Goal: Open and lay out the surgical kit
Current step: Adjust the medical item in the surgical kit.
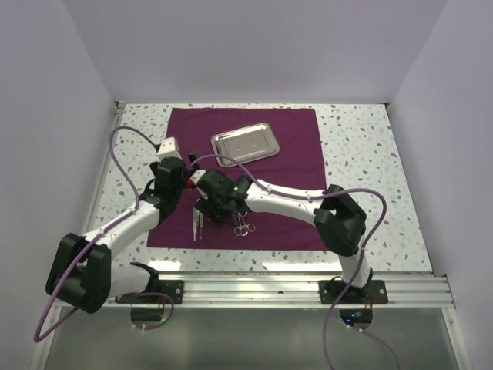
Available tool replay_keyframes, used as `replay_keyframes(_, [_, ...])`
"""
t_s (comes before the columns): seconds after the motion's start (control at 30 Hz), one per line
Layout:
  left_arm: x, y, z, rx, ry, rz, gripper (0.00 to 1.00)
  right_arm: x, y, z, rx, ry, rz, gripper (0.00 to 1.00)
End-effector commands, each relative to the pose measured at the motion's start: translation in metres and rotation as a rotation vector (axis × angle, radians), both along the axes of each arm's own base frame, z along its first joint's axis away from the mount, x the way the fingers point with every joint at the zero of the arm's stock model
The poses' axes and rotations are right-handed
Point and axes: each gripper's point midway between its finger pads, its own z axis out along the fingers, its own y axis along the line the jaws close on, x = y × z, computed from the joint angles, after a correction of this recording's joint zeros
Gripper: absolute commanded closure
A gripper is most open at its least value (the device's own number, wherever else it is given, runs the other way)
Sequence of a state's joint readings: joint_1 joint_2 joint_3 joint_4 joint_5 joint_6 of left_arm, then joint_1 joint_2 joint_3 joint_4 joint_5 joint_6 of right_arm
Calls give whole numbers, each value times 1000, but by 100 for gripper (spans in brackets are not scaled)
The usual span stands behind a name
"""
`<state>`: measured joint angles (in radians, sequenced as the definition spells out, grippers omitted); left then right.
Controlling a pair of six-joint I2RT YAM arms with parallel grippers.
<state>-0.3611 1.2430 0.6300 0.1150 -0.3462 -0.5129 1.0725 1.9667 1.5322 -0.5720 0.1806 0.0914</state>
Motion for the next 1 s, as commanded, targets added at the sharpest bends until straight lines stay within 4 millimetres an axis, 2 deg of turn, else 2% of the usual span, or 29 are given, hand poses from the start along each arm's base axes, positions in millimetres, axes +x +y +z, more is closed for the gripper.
replay_keyframes(0.0, [4, -1, 14, -29, -55, 3, 1, -2, 8, -9, -73, 26, 161, 29])
replay_keyframes(0.17, [2, 3, 19, -24, -69, 17, 1, 9, 16, -20, -55, 70, 194, 31])
replay_keyframes(0.3, [-1, 12, 21, -8, -69, 59, 1, 14, 9, -36, -82, 105, 198, 34])
replay_keyframes(0.43, [-8, 23, 37, -21, -121, 114, 0, 16, 1, -49, -106, 131, 195, 39])
replay_keyframes(0.6, [-16, 36, 51, -38, -161, 167, 0, 16, -6, -66, -138, 160, 186, 39])
replay_keyframes(0.8, [-22, 53, 50, -36, -165, 234, 0, 21, -16, -80, -164, 183, 163, 39])
replay_keyframes(0.87, [-21, 66, 46, -32, -156, 268, 0, 24, -23, -81, -164, 189, 144, 38])
replay_keyframes(0.93, [-18, 76, 38, -40, -132, 285, 0, 35, -26, -73, -133, 168, 119, 38])
replay_keyframes(0.97, [-16, 78, 35, -46, -122, 287, 0, 32, -28, -72, -119, 184, 123, 38])
